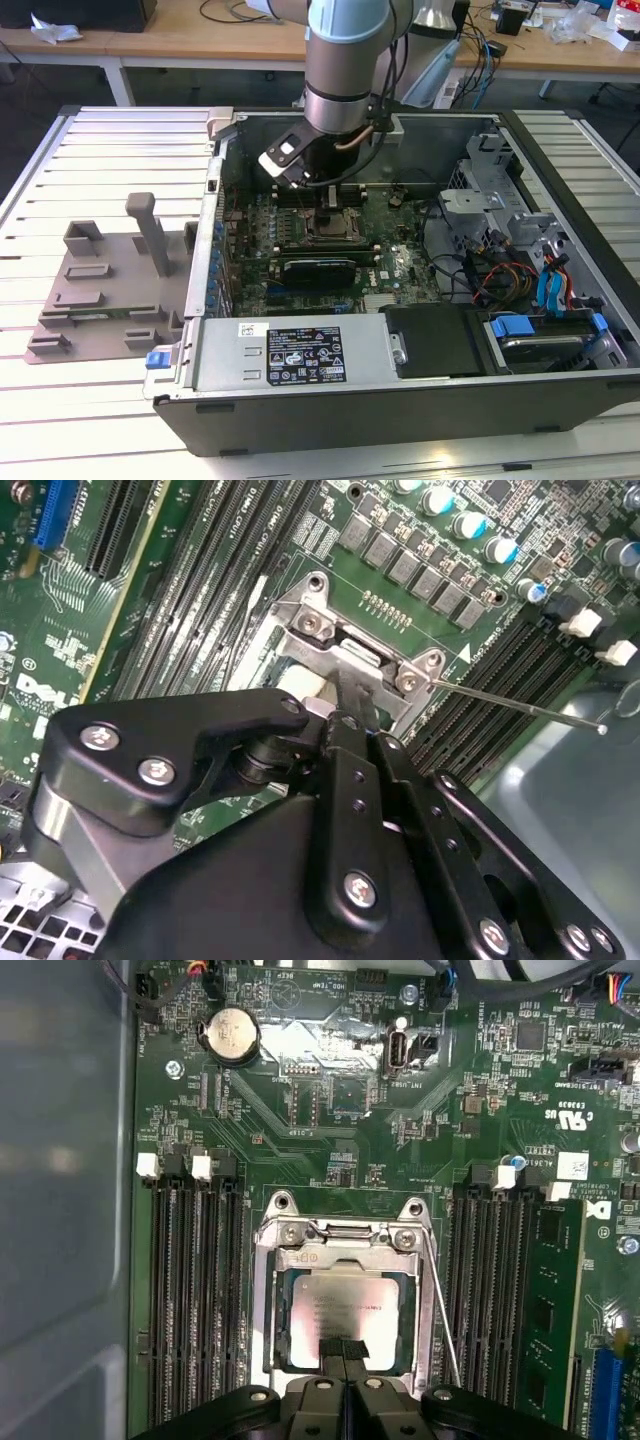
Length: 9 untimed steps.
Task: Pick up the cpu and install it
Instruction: 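Close the cpu cover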
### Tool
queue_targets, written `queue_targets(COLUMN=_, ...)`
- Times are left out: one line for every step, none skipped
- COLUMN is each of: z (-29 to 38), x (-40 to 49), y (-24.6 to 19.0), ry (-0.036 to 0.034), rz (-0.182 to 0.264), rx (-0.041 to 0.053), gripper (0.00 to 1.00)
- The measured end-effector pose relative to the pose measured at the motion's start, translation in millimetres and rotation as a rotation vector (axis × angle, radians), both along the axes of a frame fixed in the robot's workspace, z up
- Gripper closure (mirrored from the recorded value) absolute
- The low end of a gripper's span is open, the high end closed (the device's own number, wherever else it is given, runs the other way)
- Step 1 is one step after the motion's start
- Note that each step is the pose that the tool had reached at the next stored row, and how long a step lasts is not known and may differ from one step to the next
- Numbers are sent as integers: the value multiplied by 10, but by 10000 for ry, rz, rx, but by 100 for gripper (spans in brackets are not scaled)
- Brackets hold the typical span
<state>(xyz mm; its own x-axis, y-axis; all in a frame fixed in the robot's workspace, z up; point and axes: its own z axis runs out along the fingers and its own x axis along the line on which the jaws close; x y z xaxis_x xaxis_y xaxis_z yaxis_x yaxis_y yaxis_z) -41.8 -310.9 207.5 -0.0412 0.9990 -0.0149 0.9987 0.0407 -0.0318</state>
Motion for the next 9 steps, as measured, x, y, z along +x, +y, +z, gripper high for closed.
queue_targets(z=-11, x=-2, y=0, ry=0, rz=1, rx=0, gripper=89)
queue_targets(z=-21, x=-4, y=0, ry=1, rz=1, rx=-2, gripper=89)
queue_targets(z=-27, x=-5, y=-1, ry=3, rz=1, rx=-5, gripper=89)
queue_targets(z=-33, x=-5, y=-1, ry=4, rz=1, rx=-6, gripper=89)
queue_targets(z=-40, x=-5, y=-1, ry=3, rz=1, rx=-5, gripper=89)
queue_targets(z=-44, x=-4, y=0, ry=2, rz=-2, rx=-2, gripper=89)
queue_targets(z=-43, x=12, y=-1, ry=5, rz=-2, rx=-2, gripper=89)
queue_targets(z=-43, x=33, y=-1, ry=1, rz=0, rx=-3, gripper=89)
queue_targets(z=-41, x=52, y=-1, ry=1, rz=1, rx=-4, gripper=89)
